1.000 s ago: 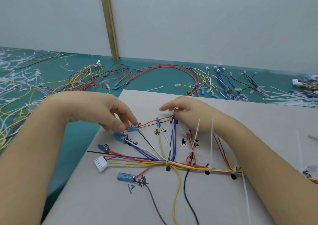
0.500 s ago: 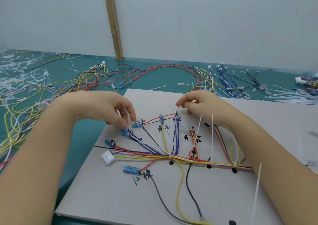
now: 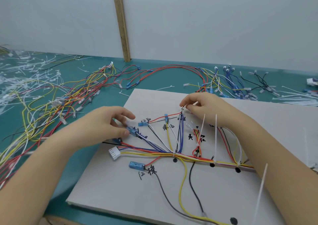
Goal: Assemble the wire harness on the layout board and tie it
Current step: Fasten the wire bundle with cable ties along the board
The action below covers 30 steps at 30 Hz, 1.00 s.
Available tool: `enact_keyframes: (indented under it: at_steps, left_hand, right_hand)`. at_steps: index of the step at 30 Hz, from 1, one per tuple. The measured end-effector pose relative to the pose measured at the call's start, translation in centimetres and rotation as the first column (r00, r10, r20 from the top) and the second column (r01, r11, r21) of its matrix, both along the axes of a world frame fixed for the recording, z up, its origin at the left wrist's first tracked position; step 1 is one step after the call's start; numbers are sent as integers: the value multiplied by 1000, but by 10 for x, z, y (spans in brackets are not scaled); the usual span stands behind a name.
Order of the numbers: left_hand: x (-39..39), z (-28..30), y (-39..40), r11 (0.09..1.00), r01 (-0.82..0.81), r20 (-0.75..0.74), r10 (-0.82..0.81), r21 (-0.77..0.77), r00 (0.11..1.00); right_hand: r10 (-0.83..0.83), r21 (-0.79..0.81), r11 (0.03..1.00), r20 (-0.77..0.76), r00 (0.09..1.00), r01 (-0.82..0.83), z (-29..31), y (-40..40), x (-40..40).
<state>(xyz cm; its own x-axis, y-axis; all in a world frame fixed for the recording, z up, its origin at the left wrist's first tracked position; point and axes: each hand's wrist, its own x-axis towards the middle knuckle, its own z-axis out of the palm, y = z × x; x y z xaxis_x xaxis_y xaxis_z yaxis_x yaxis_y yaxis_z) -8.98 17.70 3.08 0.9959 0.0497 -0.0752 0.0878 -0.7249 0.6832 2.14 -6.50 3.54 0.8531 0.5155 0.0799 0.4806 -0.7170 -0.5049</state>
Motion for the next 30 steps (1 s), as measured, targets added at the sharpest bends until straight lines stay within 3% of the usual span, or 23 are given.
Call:
enact_keyframes:
  at_steps: [3,8,17,20,30]
  left_hand:
    - [-3,-3,-1,999,22,39,-24,45,999]
    - [-3,-3,2,997,20,2,-20,-76,1000]
    - [-31,-6,14,990,-122,195,106,74,975]
    - [-56,-7,7,990,-59,131,42,129,990]
    - [-64,-16,-8,977,-127,211,90,171,973]
  right_hand:
    - [7,-8,1000,3,1000,-7,-1,0,-1]
    - [10,-6,1000,-5,1000,-10,1,-1,-3]
    - [23,-21,1000,-11,1000,-23,0,0,-1]
    - [26,-31,999,-8,1000,-27,-1,0,0]
    - [33,-36,999,0,999,-33,-4,-2,2]
